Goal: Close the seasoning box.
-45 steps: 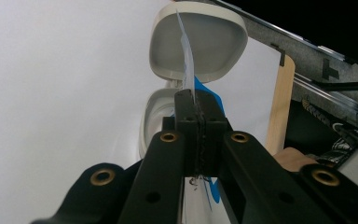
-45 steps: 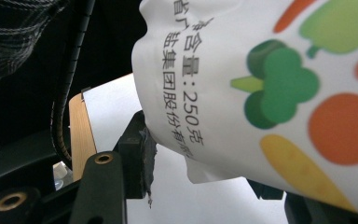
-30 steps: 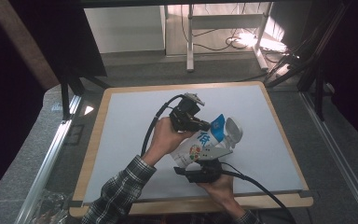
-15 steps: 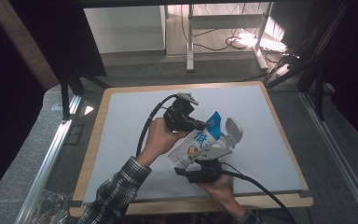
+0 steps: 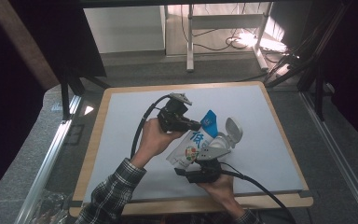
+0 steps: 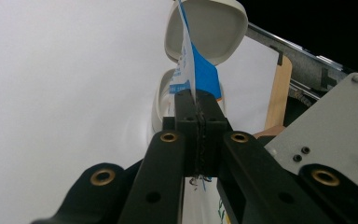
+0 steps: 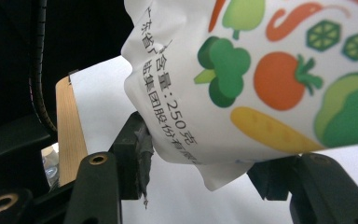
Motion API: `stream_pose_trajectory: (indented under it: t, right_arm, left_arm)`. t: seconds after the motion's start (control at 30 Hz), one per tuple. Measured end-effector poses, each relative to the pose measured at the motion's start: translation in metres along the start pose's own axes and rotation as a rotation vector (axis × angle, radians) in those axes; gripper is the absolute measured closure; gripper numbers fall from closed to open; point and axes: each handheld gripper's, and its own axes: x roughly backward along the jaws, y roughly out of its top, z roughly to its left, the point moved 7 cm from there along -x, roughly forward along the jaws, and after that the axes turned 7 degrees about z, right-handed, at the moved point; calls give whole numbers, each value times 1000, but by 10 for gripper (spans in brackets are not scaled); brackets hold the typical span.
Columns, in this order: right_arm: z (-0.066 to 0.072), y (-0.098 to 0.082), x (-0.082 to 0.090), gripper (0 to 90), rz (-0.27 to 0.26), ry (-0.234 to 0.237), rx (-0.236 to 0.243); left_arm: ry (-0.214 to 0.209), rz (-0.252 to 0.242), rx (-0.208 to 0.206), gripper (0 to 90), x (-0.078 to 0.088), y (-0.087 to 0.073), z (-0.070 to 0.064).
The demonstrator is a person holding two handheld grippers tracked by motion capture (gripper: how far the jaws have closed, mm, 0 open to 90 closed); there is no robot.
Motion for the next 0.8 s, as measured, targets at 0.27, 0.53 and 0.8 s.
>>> stream_pose_trajectory:
  t: [0.27,0.53,0.8]
  right_arm:
    - [-2,-1,0,465,10,-15,14]
    - [-2,-4,-1,461,31,-24,6]
    - [-5,-7,-3,455,39,-44,28]
  left_arm:
    - [1,1,-7,894,3,-2,0]
    - [-8,9,-9,894,7,-7,0]
    - [-3,10,-17,896,11,-10,0]
